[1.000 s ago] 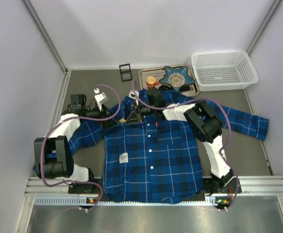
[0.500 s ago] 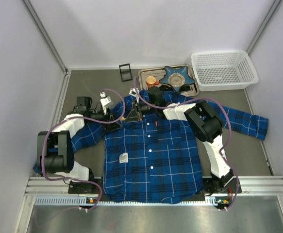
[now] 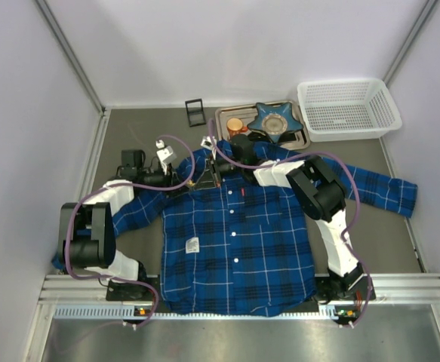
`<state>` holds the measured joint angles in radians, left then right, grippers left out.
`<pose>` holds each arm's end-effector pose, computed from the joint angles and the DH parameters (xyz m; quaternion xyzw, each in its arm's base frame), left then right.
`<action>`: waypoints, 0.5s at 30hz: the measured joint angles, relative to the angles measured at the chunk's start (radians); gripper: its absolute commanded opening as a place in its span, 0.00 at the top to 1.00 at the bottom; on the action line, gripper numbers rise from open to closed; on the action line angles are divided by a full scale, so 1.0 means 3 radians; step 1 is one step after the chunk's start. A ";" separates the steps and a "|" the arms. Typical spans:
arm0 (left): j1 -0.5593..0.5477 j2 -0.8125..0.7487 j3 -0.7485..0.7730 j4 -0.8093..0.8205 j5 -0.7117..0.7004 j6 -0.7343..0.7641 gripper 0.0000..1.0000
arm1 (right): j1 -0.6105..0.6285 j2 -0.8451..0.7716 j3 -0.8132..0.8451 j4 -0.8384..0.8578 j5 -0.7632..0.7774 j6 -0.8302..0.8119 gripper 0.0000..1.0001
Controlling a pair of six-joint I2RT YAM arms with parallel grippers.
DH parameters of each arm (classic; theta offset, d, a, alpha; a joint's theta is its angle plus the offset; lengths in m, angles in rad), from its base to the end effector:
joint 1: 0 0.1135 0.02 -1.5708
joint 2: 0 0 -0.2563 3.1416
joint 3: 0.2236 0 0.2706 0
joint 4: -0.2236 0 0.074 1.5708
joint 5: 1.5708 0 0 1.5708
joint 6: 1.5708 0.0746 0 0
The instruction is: Pin the brooch onto the clothing
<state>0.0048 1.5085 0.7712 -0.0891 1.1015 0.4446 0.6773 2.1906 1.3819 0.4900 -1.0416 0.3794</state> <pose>0.3130 -0.0650 0.1571 0.3589 0.7332 -0.4062 0.4107 0.3497 0.3638 0.1377 -0.3926 0.6519 0.6044 0.2357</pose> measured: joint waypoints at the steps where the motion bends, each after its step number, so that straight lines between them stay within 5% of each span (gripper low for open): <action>1: 0.0000 0.0000 -0.0001 0.0046 -0.0001 -0.0043 0.60 | 0.0000 0.0000 0.0000 0.0006 0.0001 0.0001 1.00; 5: -0.0001 0.0019 -0.0004 0.0174 0.0004 -0.0198 0.71 | -0.0015 0.0000 -0.0001 0.0043 0.0013 0.0025 1.00; 15: -0.0006 0.0022 -0.0004 0.0270 0.0022 -0.0276 0.64 | -0.0047 0.0000 -0.0046 0.0187 0.0001 0.0112 1.00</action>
<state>0.0029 1.5150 0.7700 -0.0082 1.1080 0.3618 0.6632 2.1906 1.3682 0.5461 -1.0412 0.4129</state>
